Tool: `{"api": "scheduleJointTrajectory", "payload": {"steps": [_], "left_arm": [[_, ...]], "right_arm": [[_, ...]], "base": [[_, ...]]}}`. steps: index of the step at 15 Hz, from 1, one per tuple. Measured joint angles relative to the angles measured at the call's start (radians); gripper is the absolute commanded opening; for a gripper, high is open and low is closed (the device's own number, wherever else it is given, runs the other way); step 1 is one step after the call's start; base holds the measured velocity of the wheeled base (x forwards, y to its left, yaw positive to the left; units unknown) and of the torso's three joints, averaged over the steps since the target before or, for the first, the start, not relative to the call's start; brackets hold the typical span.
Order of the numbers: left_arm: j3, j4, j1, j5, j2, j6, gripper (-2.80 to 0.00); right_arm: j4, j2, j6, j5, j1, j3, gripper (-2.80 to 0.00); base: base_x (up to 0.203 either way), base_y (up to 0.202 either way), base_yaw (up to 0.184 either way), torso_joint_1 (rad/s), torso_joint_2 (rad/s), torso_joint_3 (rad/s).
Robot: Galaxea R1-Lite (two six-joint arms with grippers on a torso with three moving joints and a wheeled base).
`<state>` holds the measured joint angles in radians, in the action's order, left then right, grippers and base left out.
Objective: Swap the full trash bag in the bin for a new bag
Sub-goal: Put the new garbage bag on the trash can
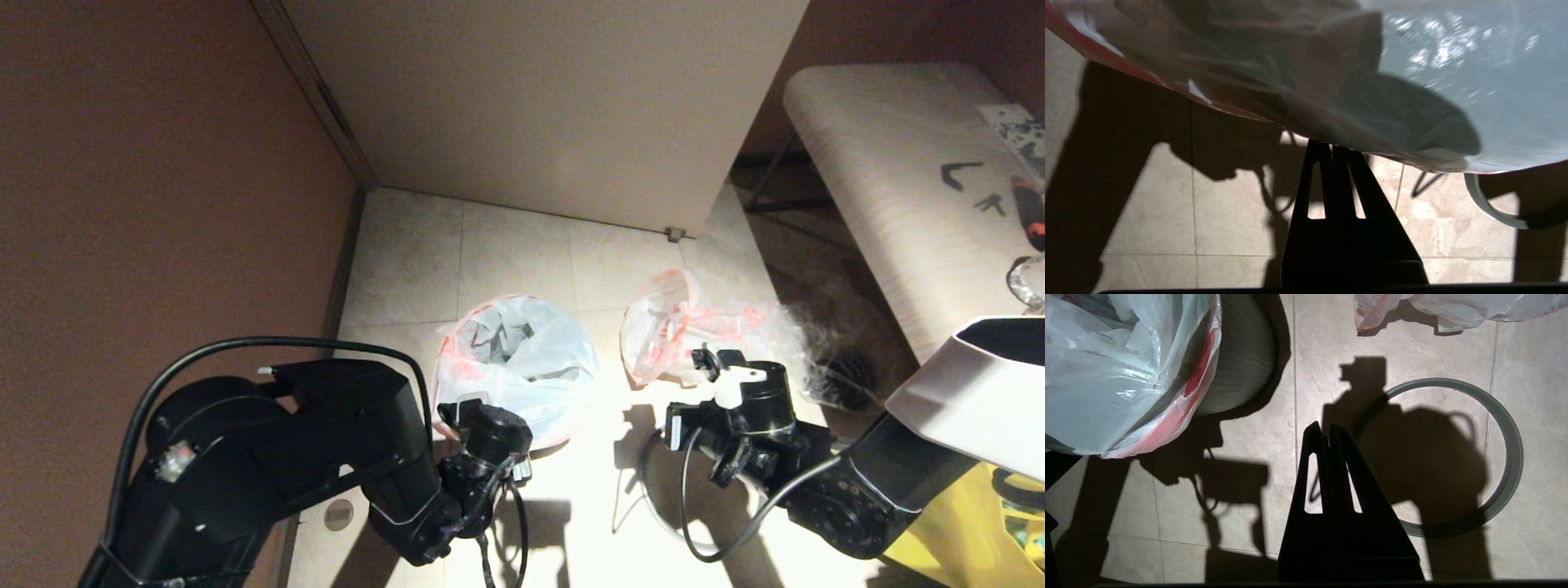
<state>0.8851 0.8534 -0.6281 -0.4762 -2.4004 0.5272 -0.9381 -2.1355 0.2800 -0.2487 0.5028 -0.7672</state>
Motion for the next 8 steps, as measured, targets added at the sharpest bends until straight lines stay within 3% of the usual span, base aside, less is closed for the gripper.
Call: {"api": "scheduleJointTrajectory", "payload": {"steps": [5,8], "left_arm": [[-0.034,0.000,-0.003,-0.038,-0.012,0.000,-2.80],[-0.109,-0.014,-0.014,-0.040,0.097,0.001,-2.80]], "right_arm": [[0.000,0.041,-0.001,-0.003,0.004,0.049,-2.80],[0.000,0.078,0.000,-0.005,0.006,0.089,-2.80]], "base": [[0.000,0.000,0.000,0.000,0.00,0.000],[0.000,0.000,0.000,0.000,0.00,0.000]]}}
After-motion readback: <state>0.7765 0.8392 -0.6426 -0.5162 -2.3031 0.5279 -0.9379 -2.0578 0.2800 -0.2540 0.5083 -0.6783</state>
